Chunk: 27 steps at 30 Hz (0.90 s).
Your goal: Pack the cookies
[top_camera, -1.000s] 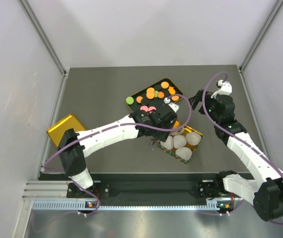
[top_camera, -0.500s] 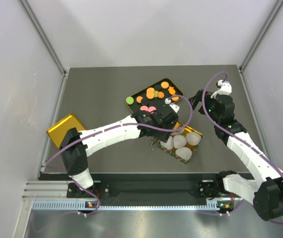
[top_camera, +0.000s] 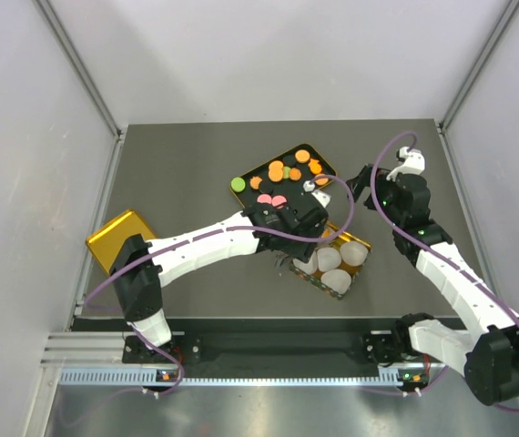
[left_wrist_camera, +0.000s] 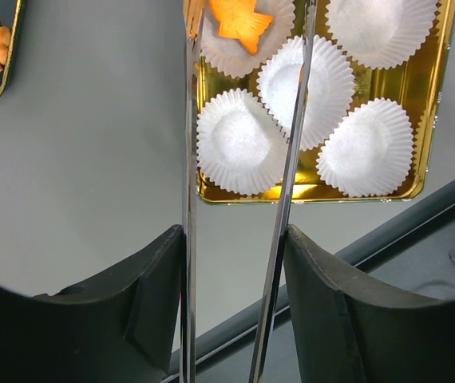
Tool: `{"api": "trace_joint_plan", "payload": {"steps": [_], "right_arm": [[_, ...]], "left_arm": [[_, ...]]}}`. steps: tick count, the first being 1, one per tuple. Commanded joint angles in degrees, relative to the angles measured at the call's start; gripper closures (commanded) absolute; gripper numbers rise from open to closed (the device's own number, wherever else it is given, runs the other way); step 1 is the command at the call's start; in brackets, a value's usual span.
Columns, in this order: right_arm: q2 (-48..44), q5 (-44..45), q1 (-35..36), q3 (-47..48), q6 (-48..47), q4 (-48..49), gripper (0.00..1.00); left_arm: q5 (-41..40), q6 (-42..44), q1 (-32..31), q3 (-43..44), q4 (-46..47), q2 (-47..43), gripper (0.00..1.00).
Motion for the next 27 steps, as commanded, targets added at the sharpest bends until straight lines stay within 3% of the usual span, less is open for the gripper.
{"api": "trace_joint_plan", "payload": {"steps": [1,9,13,19,27], "right_arm": [[-0.2,-0.21,0.16,2.45,-0.7,1.27,0.0],[-0.38,-0.12,0.16,2.37,-0.7,1.27,0.0],[-0.29,-0.38,0.24,2.45,-0.7,1.27,0.0],[-0.46,-0.47,0.15,2.37,-0.7,1.27,0.0],[-0.55,-0.38,0.07,2.63,-0.87,1.26,0.0]], "left_arm": [[0.71,0.53,-0.27,3.45,1.21,-3.11,0.45],[-1.65,1.06,0.95,3.01,3.76,-10.67,0.46],[-5.16,2.02,6.91,2.93,1.74,-10.85,0.46],[-7.63,5.01,16.58,1.96,2.61,-7.52,0.48],[-7.19,8.7,22.23,6.78,2.88,1.1,0.46]]}}
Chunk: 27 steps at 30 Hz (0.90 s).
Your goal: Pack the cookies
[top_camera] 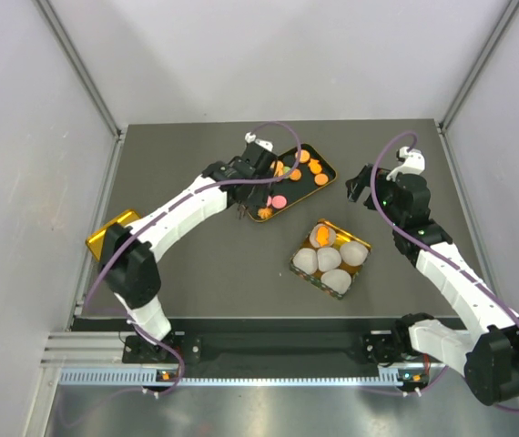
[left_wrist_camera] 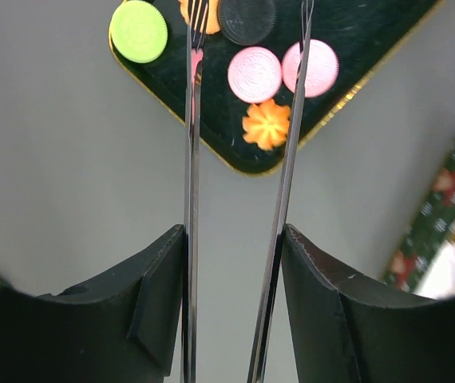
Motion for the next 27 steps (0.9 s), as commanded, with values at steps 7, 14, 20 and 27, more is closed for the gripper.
{"api": "trace_joint_plan", "payload": {"steps": [7,14,20,27], "right_arm": [[-0.64,-0.45,0.18,2.72,-0.87,1.09,0.0],[-0.46,-0.71,0.18,2.89,-0.87,1.09,0.0],[-0.64,-0.62,0.09,2.8,-0.87,1.09,0.0],[-0.81,-0.45,0.18,2.63,-0.87,1.18,0.0]], "left_arm": [[-2.09,3.66,0.72,6.13,1.54,5.56,0.44],[-2.88,4.19,0.72,5.42,1.8,6.7,0.44],[-2.61,4.54,0.72,5.25,1.98,8.11,0.45],[-3.23,4.63,0.72,5.16,1.98,9.87,0.45]]}}
